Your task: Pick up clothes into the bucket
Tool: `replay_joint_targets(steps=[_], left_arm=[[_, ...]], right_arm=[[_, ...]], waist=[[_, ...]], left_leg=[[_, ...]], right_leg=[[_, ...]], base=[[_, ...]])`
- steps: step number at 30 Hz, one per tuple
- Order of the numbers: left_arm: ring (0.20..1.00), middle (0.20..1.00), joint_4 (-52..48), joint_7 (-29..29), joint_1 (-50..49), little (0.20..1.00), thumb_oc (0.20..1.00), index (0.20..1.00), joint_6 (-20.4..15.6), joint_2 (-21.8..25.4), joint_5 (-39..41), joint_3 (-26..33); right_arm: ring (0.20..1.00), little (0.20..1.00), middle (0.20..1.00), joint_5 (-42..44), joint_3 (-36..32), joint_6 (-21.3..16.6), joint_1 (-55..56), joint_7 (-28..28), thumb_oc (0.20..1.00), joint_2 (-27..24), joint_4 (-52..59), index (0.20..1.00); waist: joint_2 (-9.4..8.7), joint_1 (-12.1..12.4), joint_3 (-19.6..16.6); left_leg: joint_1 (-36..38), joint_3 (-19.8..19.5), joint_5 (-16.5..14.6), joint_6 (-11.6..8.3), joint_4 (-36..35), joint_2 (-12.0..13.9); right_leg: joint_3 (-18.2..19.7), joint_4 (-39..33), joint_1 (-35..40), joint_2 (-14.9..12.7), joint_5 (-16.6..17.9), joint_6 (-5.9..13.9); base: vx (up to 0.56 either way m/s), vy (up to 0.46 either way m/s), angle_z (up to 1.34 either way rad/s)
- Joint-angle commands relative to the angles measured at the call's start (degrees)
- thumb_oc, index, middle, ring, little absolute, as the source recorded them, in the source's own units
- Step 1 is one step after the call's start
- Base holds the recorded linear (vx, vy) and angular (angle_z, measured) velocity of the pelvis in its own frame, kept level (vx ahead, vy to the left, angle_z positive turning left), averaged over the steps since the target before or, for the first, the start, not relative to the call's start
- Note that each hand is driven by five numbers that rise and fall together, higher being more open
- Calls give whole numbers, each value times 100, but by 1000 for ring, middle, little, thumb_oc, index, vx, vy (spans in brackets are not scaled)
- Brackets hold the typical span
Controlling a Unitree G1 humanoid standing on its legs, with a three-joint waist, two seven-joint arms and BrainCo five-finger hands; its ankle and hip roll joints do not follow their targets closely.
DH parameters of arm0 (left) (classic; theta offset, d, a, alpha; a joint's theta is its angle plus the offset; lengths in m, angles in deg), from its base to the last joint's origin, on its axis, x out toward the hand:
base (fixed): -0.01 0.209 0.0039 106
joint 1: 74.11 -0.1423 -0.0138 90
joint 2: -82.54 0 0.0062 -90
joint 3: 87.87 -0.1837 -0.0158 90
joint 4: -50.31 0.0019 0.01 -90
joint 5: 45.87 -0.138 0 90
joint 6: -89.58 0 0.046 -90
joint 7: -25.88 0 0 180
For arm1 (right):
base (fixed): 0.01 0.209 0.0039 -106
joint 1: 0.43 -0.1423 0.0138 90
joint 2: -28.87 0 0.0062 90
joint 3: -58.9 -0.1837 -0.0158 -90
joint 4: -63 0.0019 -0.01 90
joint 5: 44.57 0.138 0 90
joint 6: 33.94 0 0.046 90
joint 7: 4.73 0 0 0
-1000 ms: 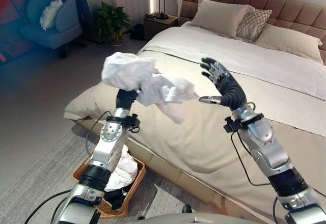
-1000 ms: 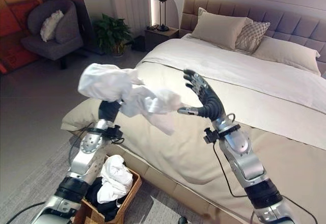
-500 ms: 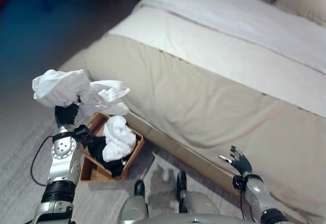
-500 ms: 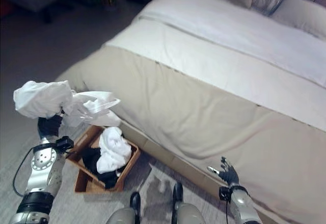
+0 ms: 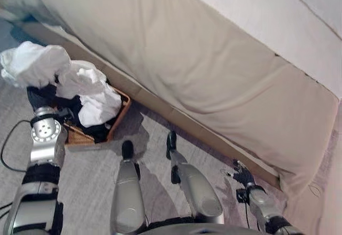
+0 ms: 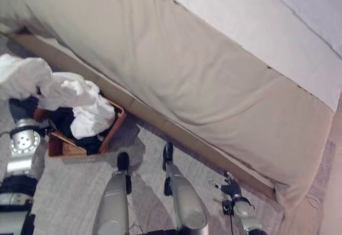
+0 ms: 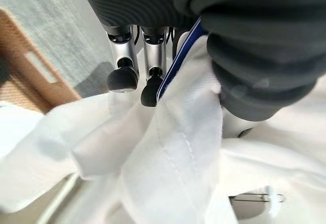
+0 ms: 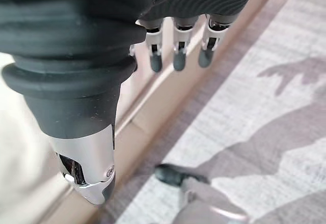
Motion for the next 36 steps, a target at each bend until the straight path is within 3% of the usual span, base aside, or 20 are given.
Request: replay_joint_targets(steps=[1,11,12,13,15,16,17,18,26,30,34,36], left_arm=[[200,200,37,-239,574,200,200,200,-391,624,-126,-114],[216,216,889,-381,1699,216,216,216,-191,843,28,-809],[395,395,1060,-427,1877,395,395,395,-130,867,3,-930],[200,200,1162,-433,1955,200,200,200,-85,895,-28,-1001],[200,200,1239,-439,2017,200,200,200,-40,922,-76,-1059],[442,442,1416,-417,2083,442,442,442,9,935,-43,-1076],[959,959,1545,-432,2112,959,959,959,44,957,-42,-1076],[1000,1000,2033,-430,2273,1000,1000,1000,177,892,103,-1058],[1000,1000,2842,-165,2164,1000,1000,1000,535,409,786,-658],[1000,1000,2804,-123,1760,1000,1000,1000,523,206,834,-410],[1000,1000,2497,-128,1010,1000,1000,1000,410,-250,808,-107],[1000,1000,2416,27,495,1000,1000,1000,340,-605,823,36]], right_arm=[[1000,1000,1000,393,239,-267,-109,-177,1000,-105,214,1000],[1000,1000,1000,751,353,-487,-117,-380,1000,-265,642,1000],[1000,1000,1000,796,362,-516,-142,-423,1000,-268,658,1000],[1000,1000,1000,831,381,-532,-156,-448,1000,-275,698,1000],[1000,1000,1000,847,400,-541,-176,-455,1000,-284,743,1000],[1000,1000,1000,881,421,-555,-195,-466,1000,-297,767,1000],[1000,1000,1000,907,448,-566,-195,-473,1000,-304,821,1000],[1000,1000,1000,962,511,-580,-235,-511,1000,-295,841,1000],[1000,1000,1000,963,632,-458,-255,-556,1000,-329,845,1000],[1000,1000,1000,920,624,-425,-289,-577,1000,-384,869,1000],[1000,1000,1000,801,554,-386,-316,-621,1000,-409,920,1000],[1000,1000,1000,734,424,-353,-345,-643,1000,-412,814,1000]], waist=[[-266,49,193],[-222,-287,214],[-236,-329,214],[-254,-344,214],[-266,-345,214],[-284,-363,214],[-299,-370,214],[-330,-398,214],[-264,-423,214],[-201,-395,214],[-60,-293,214],[123,-196,214]], left_leg=[[-328,-642,-139,95,543,-235],[-1785,-888,-205,222,1175,-462],[-1968,-933,-185,221,1242,-487],[-2060,-951,-184,219,1287,-493],[-2133,-965,-177,212,1299,-484],[-2212,-983,-169,208,1322,-465],[-2275,-983,-166,203,1344,-457],[-2362,-998,-154,193,1361,-441],[-2322,-975,-73,175,1221,-430],[-2105,-908,0,158,1019,-417],[-1673,-792,96,141,717,-420],[-1211,-738,171,123,460,-436]], right_leg=[[-90,331,182,-375,-346,472],[-359,1559,-1433,-448,-742,459],[-394,1634,-1615,-452,-759,455],[-408,1656,-1704,-445,-753,456],[-425,1663,-1772,-448,-754,456],[-435,1672,-1843,-443,-752,460],[-445,1681,-1907,-438,-748,464],[-459,1661,-1985,-426,-737,462],[-446,1646,-2009,-469,-736,438],[-415,1574,-1878,-489,-705,426],[-346,1455,-1553,-512,-694,404],[-325,1476,-1207,-567,-762,381]], base=[[-50,-5,6],[-14,26,18],[-11,-11,23],[-3,-18,19],[-1,-4,4],[0,0,0],[1,-33,-1],[0,0,0],[-7,5,2],[-23,13,-2],[-43,11,-9],[-21,-7,-21]])
